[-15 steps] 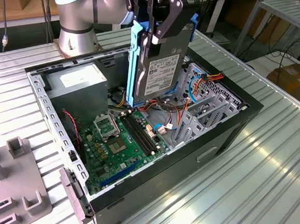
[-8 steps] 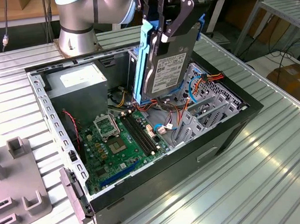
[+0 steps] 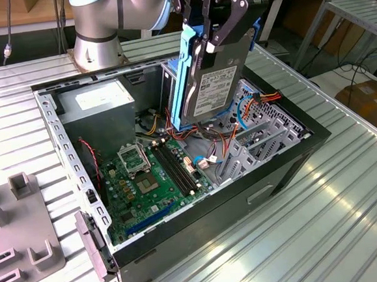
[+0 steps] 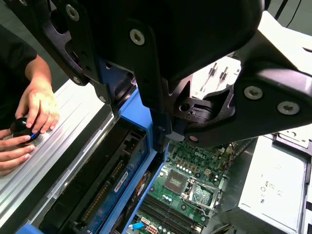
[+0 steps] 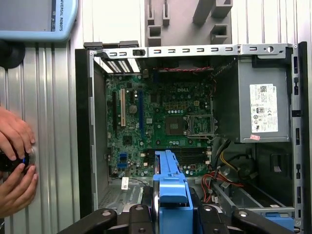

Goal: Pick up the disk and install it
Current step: 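Insert the disk into the insertion slot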

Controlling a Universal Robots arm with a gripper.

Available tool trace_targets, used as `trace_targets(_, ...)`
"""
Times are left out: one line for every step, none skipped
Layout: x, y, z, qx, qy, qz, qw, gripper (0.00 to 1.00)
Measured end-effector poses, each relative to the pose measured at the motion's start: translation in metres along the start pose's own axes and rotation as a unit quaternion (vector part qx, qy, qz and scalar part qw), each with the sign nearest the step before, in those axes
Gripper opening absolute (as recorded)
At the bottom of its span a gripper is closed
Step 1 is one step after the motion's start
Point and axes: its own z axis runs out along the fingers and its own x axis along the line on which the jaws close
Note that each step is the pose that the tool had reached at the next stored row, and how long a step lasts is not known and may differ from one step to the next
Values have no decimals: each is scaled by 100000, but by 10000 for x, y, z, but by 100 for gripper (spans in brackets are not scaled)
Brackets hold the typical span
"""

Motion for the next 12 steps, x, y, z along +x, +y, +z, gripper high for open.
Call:
trace_targets(0,0,0,2,0,-1,100000,37)
trace_targets(0,0,0,2,0,1,100000,37)
trace_targets(0,0,0,2,-1,0,100000,37)
trace_targets(0,0,0,3,-2,1,100000,37)
trace_targets(0,-1,0,2,0,-1,100000,37)
trace_targets(0,-1,0,1,2,0,100000,37)
trace_targets(1,-1,0,1,1,2,100000,37)
trace_targets(8,-1,0,1,0,-4,100000,37)
trace_targets(16,-1,0,2,2,-3,100000,37)
trace_targets(23,-2,1,2,-2,-1,100000,37)
trace_targets(35,-2,1,1,3,-2,100000,37)
trace_targets(44,-3,1,2,2,-2,100000,37)
